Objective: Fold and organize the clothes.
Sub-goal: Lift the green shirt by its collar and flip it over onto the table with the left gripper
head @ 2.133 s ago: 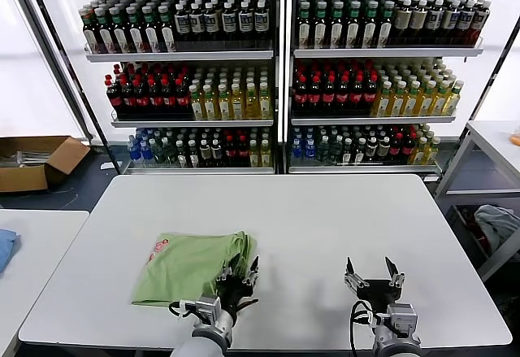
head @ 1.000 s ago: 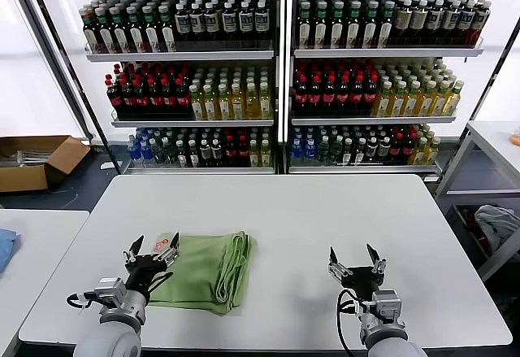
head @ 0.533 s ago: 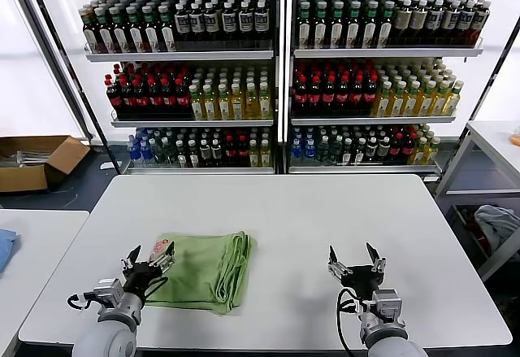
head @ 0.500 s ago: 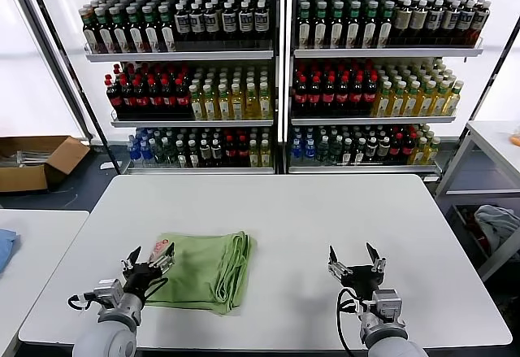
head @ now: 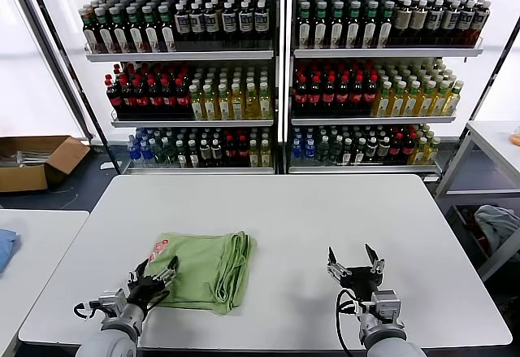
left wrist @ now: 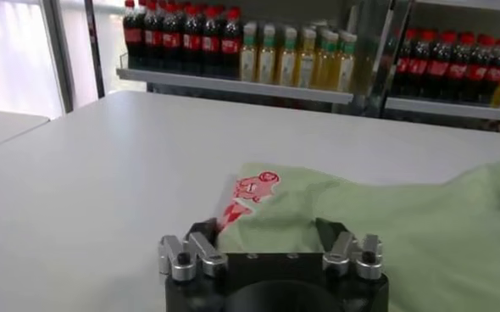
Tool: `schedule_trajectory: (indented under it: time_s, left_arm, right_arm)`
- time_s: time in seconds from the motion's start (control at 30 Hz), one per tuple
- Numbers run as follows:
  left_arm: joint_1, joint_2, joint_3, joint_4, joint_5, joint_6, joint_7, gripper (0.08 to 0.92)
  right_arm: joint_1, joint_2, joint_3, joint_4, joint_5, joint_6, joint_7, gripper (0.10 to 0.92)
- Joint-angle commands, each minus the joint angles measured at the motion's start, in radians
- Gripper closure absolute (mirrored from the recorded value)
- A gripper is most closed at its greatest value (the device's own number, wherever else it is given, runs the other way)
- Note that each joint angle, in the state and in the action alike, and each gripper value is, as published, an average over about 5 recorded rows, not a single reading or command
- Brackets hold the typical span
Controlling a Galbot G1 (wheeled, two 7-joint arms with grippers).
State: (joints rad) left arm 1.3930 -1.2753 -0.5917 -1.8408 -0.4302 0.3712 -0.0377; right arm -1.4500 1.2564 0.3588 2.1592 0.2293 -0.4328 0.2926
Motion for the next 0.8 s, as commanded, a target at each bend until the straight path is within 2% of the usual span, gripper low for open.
schedule_trajectory:
  time_s: [0.03,0.33,0.5,0.57,0.67,0.8]
  left_arm:
    - [0.006,0.001,-0.003,0.014,-0.01,0.0,0.017,0.334]
    - [0.008,0.003,-0.016,0.012,-0.013,-0.004,0.017,0.594]
    - [0.011,0.036,-0.086,-0.006,-0.022,-0.028,0.009,0.741]
    - [0.011,0.073,-0.151,-0.018,-0.038,-0.035,0.007,0.801]
    - [0.011,0.176,-0.277,-0.02,-0.078,-0.038,0.005,0.865]
    - [0.01,0.354,-0.44,0.041,-0.108,-0.048,0.011,0.878]
  right_arm:
    - [0.0,0.0,0.0,0.004,-0.001,0.001,-0.001,0.203]
    - [-0.005,-0.004,0.01,0.015,0.0,0.003,-0.001,0.203]
    - [-0.007,-0.007,0.017,0.018,0.001,0.003,0.0,0.203]
    - [-0.006,-0.01,0.02,0.018,0.002,0.003,0.0,0.203]
    - [-0.004,-0.014,0.019,0.019,0.003,0.003,0.001,0.203]
    - [0.003,-0.015,0.013,0.019,0.005,0.002,0.002,0.203]
